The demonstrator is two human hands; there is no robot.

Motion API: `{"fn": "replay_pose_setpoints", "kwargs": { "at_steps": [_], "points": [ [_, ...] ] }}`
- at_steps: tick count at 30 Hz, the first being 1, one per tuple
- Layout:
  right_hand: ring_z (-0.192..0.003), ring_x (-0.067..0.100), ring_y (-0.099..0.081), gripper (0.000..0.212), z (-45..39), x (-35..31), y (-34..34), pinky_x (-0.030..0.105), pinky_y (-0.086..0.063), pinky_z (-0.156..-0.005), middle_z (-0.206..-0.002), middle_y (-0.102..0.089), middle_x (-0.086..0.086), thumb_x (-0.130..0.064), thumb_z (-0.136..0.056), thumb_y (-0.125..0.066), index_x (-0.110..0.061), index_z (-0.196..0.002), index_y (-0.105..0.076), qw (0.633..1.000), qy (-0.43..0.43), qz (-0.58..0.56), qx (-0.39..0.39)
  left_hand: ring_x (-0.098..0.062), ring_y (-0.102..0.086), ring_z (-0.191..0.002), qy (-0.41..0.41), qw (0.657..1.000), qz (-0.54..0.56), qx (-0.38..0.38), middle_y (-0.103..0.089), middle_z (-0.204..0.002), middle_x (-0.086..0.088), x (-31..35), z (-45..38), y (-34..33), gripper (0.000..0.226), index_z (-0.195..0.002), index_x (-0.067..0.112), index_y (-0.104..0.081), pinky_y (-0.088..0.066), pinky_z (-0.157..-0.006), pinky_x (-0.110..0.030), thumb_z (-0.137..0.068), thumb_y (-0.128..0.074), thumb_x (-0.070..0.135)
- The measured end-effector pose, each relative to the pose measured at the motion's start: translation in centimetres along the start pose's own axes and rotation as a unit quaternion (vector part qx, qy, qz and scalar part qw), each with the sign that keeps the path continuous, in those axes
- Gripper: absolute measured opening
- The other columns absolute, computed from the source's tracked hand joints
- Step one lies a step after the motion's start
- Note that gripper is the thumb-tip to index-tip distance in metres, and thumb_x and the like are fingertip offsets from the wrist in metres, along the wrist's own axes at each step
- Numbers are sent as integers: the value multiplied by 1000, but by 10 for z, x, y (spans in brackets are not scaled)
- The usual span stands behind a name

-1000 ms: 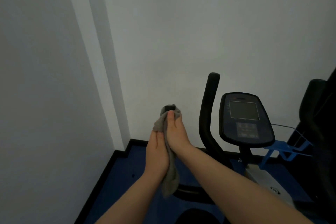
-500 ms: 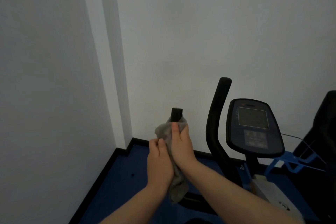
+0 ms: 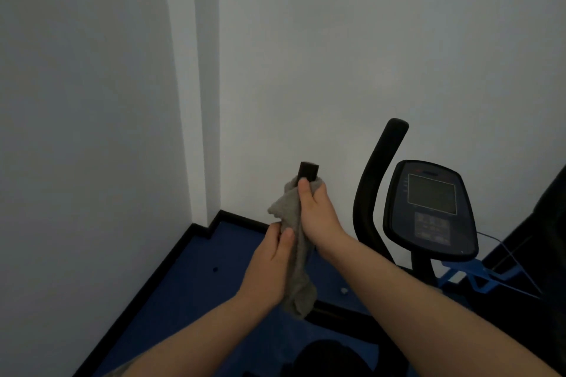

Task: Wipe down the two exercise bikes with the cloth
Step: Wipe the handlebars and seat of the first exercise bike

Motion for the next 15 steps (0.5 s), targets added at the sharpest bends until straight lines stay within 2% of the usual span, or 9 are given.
{"fn": "replay_pose_setpoints", "kwargs": {
  "at_steps": [2,5,8,10,12,15],
  "points": [
    [-87,9,-61,33,-9,-11,-6,19,-51,-73,-100,-62,1,-46,-102,-36,-16,-114,-44,999,6,-16,44,-3,-66,-97,10,999,49,-13,-71,-102,14,1,2,-3,38,-113,35,-56,-52,-79,-19,-86,-45,58],
    [-81,5,-61,30,-7,-8,-7,11,-48,-66,-94,-63,-3,-43,-103,-34,-18,-112,-47,996,34,-31,83,-4,-66,-101,26,995,93,-18,-72,-103,15,2,1,-2,42,-115,31,-57,-50,-78,-15,-83,-49,57],
    [-92,7,-63,36,12,15,-2,21,-51,-80,-103,-65,-4,-47,-102,-32,-26,-126,-48,998,2,-37,58,1,-65,-101,45,993,108,-26,-71,-103,22,-4,3,-2,39,-114,35,-58,-49,-77,-11,-85,-46,58],
    [-96,9,-62,41,16,18,-1,22,-51,-80,-105,-64,-3,-52,-101,-30,-27,-127,-49,998,-31,-34,39,4,-64,-100,45,993,105,-15,-70,-102,25,-6,6,-4,40,-112,38,-59,-48,-76,-8,-85,-41,61],
    [-95,9,-60,47,4,8,-1,21,-48,-76,-104,-62,-5,-55,-100,-25,-25,-128,-49,997,-45,-48,42,6,-63,-100,41,993,109,15,-69,-103,25,-8,7,-8,44,-112,39,-60,-46,-77,-6,-85,-36,64],
    [-101,11,-56,56,-10,-7,-4,26,-44,-91,-111,-59,-4,-56,-101,-21,-24,-139,-45,995,-48,-58,73,9,-61,-100,32,993,104,49,-69,-106,23,-8,8,-11,50,-116,39,-61,-44,-78,-3,-86,-31,64]
  ]
}}
Point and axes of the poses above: each hand's wrist, its own z-axis away from the middle knuckle, its own y-axis out of the back of the hand, x = y × z, the point moved 3 cm from there along -z, towards the middle knuckle
